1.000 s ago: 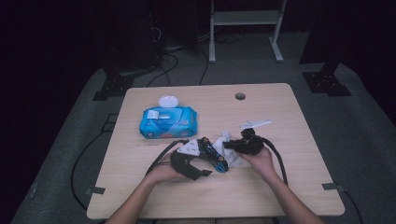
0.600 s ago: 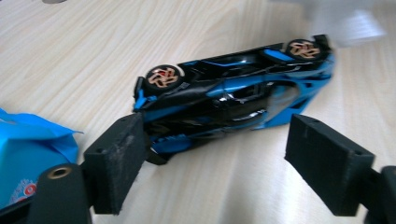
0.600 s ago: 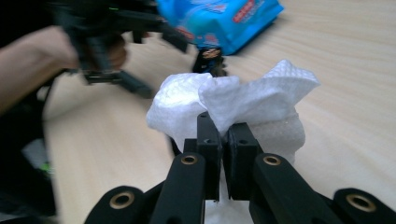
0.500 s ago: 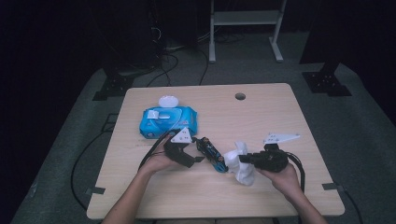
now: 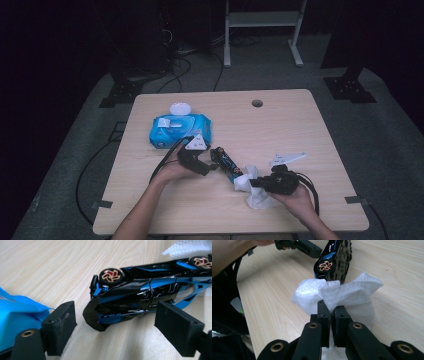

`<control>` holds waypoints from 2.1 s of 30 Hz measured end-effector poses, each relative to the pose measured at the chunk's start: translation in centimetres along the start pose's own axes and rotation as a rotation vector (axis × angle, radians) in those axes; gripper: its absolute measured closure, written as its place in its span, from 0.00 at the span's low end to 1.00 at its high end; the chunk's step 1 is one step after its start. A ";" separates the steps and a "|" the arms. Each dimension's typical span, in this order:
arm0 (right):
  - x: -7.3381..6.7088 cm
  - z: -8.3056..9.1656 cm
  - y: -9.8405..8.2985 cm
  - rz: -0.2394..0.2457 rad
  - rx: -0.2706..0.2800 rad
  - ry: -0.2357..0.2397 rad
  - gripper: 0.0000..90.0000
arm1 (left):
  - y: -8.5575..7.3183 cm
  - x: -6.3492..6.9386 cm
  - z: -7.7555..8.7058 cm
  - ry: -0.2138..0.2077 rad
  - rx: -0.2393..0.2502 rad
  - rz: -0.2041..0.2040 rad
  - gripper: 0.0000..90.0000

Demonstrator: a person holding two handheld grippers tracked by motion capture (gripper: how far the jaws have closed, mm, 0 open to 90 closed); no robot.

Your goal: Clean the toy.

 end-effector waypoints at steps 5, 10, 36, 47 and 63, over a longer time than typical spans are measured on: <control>0.0 -0.1 0.2 0.003 0.004 -0.010 0.95 | 0.0 0.1 -0.2 0.011 -0.008 -0.007 0.19; -0.4 -0.2 0.3 0.018 0.004 0.001 0.95 | 0.5 0.1 -0.1 0.021 0.014 -0.006 0.19; -0.1 -2.1 -0.2 0.067 -0.031 -0.099 0.94 | 0.6 0.4 -0.3 -0.011 0.016 0.005 0.20; -0.6 -1.3 0.2 0.076 -0.004 -0.116 0.94 | 0.4 0.5 -0.4 -0.013 -0.001 -0.003 0.20; 0.5 -1.5 0.0 0.081 -0.018 -0.167 0.94 | -0.1 1.3 0.0 -0.014 -0.032 -0.021 0.20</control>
Point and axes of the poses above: each handheld gripper's, and its own axes: z roughly backward along the jaws, y roughly out of its top, x roughly to its right, the point moved 9 cm from there along -z, roughly forward along the jaws, and after that the axes turned 8 degrees about -x, right-handed, at the moved point
